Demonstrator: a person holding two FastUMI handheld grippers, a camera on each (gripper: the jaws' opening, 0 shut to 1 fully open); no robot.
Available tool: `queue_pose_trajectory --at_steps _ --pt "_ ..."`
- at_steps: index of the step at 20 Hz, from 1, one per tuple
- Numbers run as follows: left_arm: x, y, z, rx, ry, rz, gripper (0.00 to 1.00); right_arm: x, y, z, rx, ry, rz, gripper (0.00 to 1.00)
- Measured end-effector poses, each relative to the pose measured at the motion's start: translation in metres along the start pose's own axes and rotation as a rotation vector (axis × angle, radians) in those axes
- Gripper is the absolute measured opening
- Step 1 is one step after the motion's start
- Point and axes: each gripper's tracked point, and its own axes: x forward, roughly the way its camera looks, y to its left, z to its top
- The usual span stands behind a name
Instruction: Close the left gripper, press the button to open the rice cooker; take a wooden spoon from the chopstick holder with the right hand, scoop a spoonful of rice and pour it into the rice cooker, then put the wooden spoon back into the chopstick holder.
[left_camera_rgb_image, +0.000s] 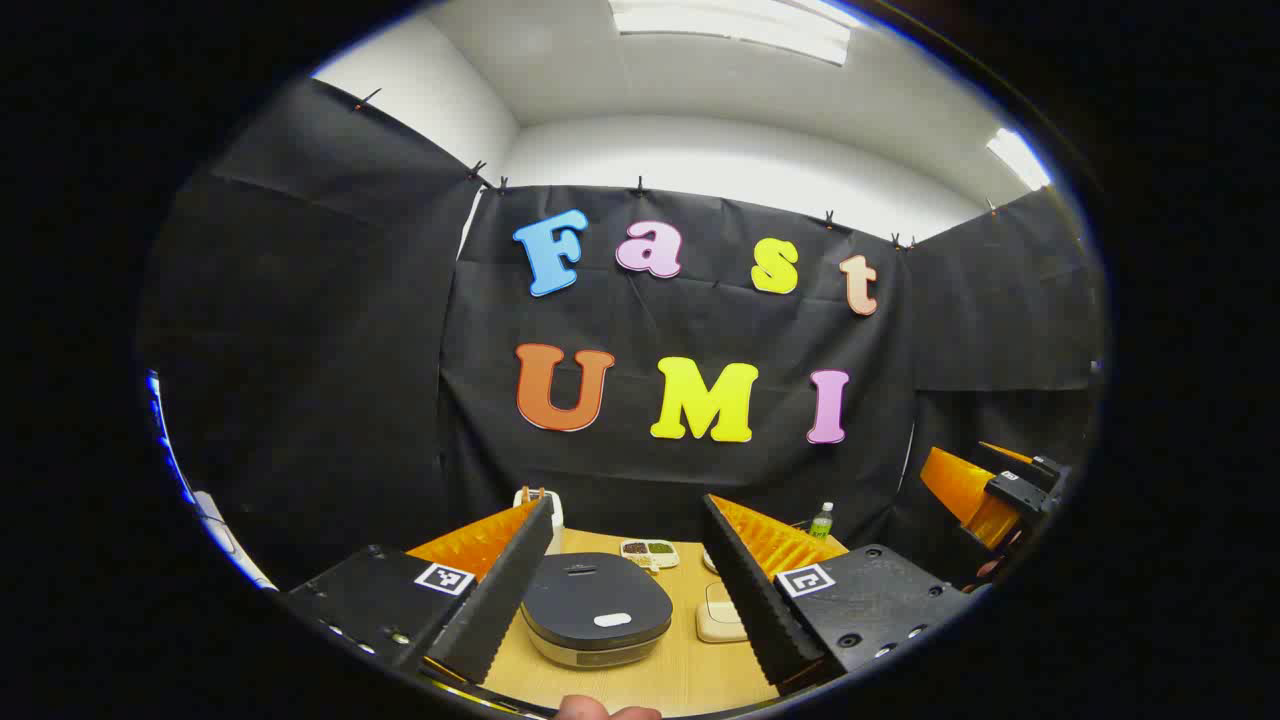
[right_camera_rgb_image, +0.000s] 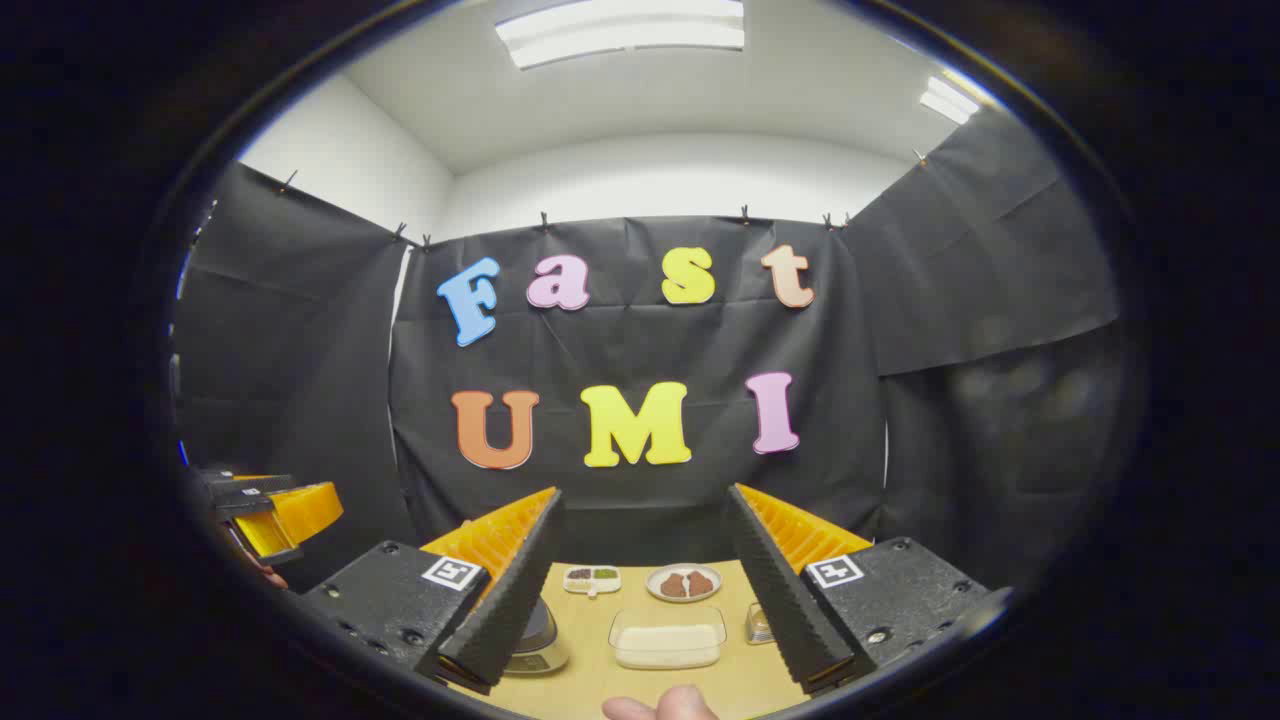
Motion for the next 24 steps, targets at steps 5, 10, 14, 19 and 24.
queue_pose_trajectory --at_steps 5,10,14,19,24 --pt "0.002 0.004 -0.001 0.043 0.001 0.008 0.94 0.002 0.002 0.006 0.004 -0.016 -0.007 1.00" --pt "-0.001 0.003 -0.001 0.056 0.004 0.008 0.94 0.003 0.005 -0.003 0.012 0.007 -0.010 1.00" --pt "0.000 0.006 0.002 0.054 -0.001 0.018 0.94 0.007 0.006 -0.004 0.003 0.016 -0.014 1.00" --pt "-0.003 0.012 0.002 0.062 0.000 0.037 0.94 0.013 0.002 -0.005 0.021 0.023 -0.022 1.00" --pt "-0.001 0.017 -0.003 0.068 0.012 0.079 0.94 0.012 0.007 -0.006 0.000 0.026 0.003 1.00"
